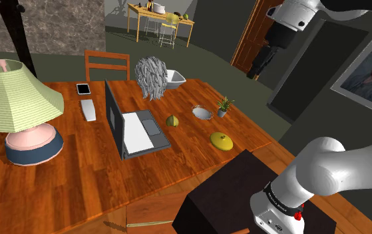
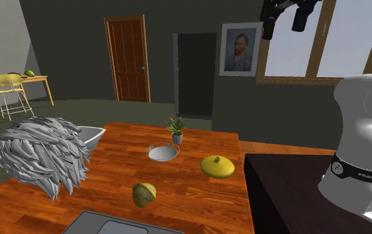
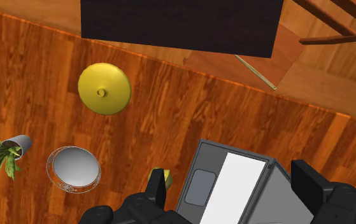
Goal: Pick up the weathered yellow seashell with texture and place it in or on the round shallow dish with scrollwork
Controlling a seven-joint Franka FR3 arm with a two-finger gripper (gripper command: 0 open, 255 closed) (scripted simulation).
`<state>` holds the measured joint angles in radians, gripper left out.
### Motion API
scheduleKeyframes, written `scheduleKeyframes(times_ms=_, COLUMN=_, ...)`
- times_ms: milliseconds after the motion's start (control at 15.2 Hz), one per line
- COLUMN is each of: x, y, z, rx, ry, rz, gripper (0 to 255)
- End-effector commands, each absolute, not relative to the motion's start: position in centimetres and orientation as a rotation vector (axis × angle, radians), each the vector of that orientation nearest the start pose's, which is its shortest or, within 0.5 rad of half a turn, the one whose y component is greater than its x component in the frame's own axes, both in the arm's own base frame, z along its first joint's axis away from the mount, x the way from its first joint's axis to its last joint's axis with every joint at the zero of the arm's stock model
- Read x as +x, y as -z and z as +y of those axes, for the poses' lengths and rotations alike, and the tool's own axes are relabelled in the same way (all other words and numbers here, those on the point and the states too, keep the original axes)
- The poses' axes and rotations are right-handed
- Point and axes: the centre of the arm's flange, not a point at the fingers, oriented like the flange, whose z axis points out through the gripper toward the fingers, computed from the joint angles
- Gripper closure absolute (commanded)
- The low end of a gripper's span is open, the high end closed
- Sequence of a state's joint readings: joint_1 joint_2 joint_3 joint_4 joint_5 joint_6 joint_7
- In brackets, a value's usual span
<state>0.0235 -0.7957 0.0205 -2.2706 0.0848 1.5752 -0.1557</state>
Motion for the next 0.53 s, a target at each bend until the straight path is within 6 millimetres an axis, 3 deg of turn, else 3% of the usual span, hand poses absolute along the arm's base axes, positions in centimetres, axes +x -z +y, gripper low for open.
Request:
scheduleKeyframes(times_ms=0, x=30.4, y=-63.5, z=2.5, rx=-3.058, ry=0.160, rz=-0.304, gripper=0)
scheduleKeyframes(times_ms=462, x=33.0, y=-55.0, z=0.3, rx=-3.013, ry=0.291, rz=-0.218, gripper=0)
